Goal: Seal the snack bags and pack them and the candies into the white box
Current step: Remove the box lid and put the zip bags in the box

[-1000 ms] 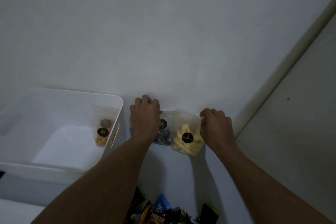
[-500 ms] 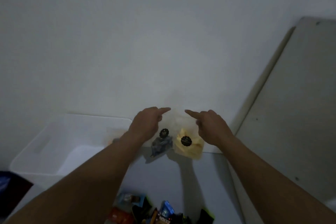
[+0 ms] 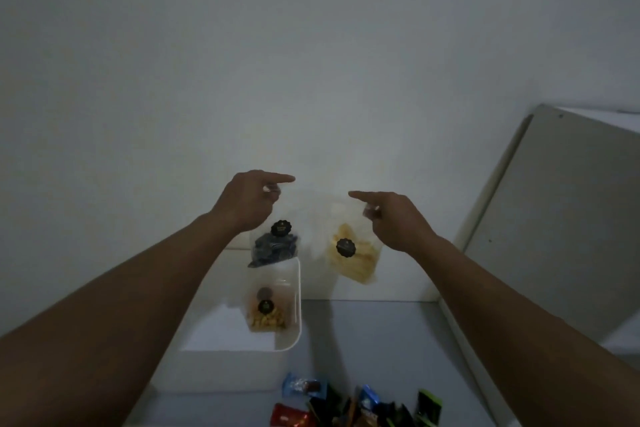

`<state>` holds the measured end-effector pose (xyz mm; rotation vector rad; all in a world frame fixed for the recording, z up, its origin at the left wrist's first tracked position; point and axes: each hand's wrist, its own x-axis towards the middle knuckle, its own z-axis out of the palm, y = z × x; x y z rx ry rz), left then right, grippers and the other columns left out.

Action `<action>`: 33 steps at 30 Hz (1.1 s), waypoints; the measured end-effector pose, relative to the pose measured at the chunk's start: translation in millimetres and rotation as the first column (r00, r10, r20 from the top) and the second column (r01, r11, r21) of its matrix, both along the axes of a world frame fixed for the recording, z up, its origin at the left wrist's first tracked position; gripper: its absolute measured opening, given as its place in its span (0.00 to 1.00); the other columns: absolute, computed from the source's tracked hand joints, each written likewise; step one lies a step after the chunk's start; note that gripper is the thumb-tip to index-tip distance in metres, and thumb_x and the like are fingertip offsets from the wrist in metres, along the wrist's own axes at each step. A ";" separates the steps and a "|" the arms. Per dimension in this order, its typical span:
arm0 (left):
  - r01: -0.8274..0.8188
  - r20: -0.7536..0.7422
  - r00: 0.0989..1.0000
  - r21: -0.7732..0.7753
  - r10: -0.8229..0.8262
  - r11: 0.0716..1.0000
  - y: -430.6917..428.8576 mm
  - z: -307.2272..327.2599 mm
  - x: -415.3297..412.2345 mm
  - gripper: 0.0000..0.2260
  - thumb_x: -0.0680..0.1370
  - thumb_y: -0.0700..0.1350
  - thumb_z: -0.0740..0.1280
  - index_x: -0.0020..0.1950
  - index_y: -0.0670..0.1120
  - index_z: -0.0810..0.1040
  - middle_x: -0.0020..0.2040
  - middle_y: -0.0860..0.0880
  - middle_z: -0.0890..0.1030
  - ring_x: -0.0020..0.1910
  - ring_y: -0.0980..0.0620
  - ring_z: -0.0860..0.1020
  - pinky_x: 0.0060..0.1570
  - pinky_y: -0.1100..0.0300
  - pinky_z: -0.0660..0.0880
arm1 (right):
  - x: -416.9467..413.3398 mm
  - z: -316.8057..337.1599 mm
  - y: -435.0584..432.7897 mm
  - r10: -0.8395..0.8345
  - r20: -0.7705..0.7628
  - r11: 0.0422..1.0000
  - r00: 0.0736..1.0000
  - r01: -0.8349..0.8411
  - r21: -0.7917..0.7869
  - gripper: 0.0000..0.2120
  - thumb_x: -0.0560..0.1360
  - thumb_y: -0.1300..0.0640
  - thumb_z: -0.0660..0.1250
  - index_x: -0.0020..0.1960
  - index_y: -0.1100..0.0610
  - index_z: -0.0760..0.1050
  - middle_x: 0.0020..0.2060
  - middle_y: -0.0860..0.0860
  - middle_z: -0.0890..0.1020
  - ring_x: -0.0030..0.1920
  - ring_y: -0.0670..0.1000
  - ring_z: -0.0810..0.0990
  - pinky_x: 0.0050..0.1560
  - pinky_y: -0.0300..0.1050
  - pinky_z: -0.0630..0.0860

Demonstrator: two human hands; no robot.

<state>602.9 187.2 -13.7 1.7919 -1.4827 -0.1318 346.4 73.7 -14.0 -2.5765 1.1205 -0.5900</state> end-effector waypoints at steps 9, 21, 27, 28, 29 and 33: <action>-0.008 -0.125 0.992 0.027 0.011 1.000 58.4 -5.9 84.7 0.16 0.78 0.38 0.65 0.60 0.56 0.83 0.48 0.50 0.82 0.47 0.54 0.78 0.51 0.61 0.75 | 92.8 -21.1 56.7 -0.024 0.145 0.998 0.989 0.015 0.067 0.20 0.81 0.61 0.60 0.70 0.46 0.74 0.59 0.52 0.83 0.49 0.50 0.82 0.45 0.36 0.75; 0.003 -0.367 0.929 0.125 0.043 0.992 85.2 -73.2 140.1 0.15 0.78 0.35 0.68 0.58 0.52 0.84 0.47 0.45 0.82 0.43 0.51 0.79 0.46 0.55 0.80 | 150.5 -121.9 73.9 -0.047 0.239 0.944 0.970 -0.035 0.327 0.22 0.78 0.67 0.61 0.64 0.46 0.79 0.43 0.44 0.83 0.45 0.43 0.80 0.39 0.22 0.70; -0.009 -0.378 0.924 0.137 0.061 0.990 89.1 -89.9 147.1 0.14 0.78 0.36 0.68 0.59 0.50 0.83 0.47 0.45 0.82 0.43 0.51 0.79 0.50 0.52 0.80 | 158.0 -155.9 73.5 -0.005 0.164 0.906 0.987 -0.065 0.419 0.22 0.77 0.66 0.63 0.62 0.44 0.80 0.49 0.47 0.84 0.50 0.45 0.82 0.49 0.36 0.77; -0.012 -0.380 0.923 0.138 0.064 0.990 89.6 -92.1 147.9 0.14 0.78 0.36 0.68 0.59 0.51 0.83 0.48 0.45 0.82 0.44 0.50 0.79 0.50 0.53 0.80 | 159.8 -161.3 72.7 0.013 0.129 0.905 0.992 -0.067 0.420 0.21 0.78 0.66 0.63 0.63 0.45 0.80 0.51 0.46 0.83 0.51 0.46 0.82 0.49 0.35 0.76; -0.015 -0.386 0.920 0.138 0.067 0.990 90.3 -94.2 148.2 0.14 0.78 0.36 0.68 0.59 0.51 0.83 0.48 0.45 0.82 0.44 0.50 0.79 0.50 0.53 0.80 | 161.2 -166.8 72.1 0.035 0.086 0.910 0.996 -0.067 0.408 0.21 0.78 0.66 0.62 0.63 0.47 0.80 0.53 0.47 0.83 0.52 0.47 0.81 0.49 0.35 0.74; -0.028 -0.391 0.916 0.154 0.087 0.988 92.9 -106.0 148.6 0.14 0.78 0.36 0.69 0.58 0.52 0.83 0.45 0.48 0.82 0.44 0.51 0.79 0.51 0.51 0.80 | 163.4 -189.3 68.9 0.056 -0.108 0.945 0.993 -0.017 0.328 0.17 0.78 0.64 0.60 0.63 0.50 0.76 0.52 0.53 0.82 0.49 0.54 0.81 0.49 0.45 0.78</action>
